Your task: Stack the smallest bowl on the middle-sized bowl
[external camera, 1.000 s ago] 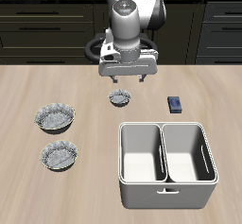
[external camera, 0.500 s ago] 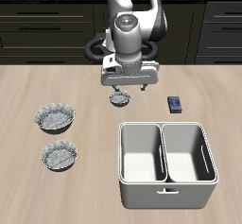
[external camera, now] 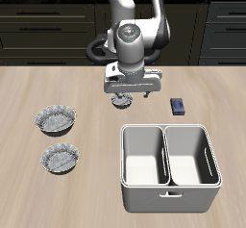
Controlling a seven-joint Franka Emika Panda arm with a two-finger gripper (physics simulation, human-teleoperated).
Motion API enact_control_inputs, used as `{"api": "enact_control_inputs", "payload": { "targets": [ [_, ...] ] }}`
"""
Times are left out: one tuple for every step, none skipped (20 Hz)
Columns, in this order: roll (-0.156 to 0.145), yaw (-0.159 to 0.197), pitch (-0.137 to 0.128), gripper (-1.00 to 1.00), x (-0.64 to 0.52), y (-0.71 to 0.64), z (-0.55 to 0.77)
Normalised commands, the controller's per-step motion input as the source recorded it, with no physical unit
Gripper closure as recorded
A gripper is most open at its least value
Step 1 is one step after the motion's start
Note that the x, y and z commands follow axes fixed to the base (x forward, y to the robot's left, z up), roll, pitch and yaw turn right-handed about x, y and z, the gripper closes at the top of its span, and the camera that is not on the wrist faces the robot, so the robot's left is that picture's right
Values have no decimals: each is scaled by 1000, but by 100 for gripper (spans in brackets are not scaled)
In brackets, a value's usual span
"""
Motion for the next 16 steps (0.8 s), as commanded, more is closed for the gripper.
{"api": "enact_control_inputs", "payload": {
  "targets": [
    [11,-19,64,-100,78,-4,-325],
    [-20,-49,125,-100,75,-66,-381],
    [-1,-10,55,-100,57,31,-324],
    [12,21,18,-100,-31,-19,-335],
    [45,-83,128,-100,8,19,-386],
    [102,-31,31,-100,-44,41,-230],
    [96,-16,-39,-100,-151,-2,-273],
    [16,-86,-64,100,-177,-45,-203],
    [185,11,69,100,-196,166,-100],
    [-4,-76,112,100,-28,-149,-194],
    [7,-19,-22,100,-43,-57,12],
    [10,-35,-2,100,-60,-135,-1],
    [-24,-58,38,100,40,-164,-50],
    [22,-35,34,100,-96,-112,2],
    [-15,15,-17,100,32,-120,35],
    [-28,-43,41,100,34,-210,35]
  ]
}}
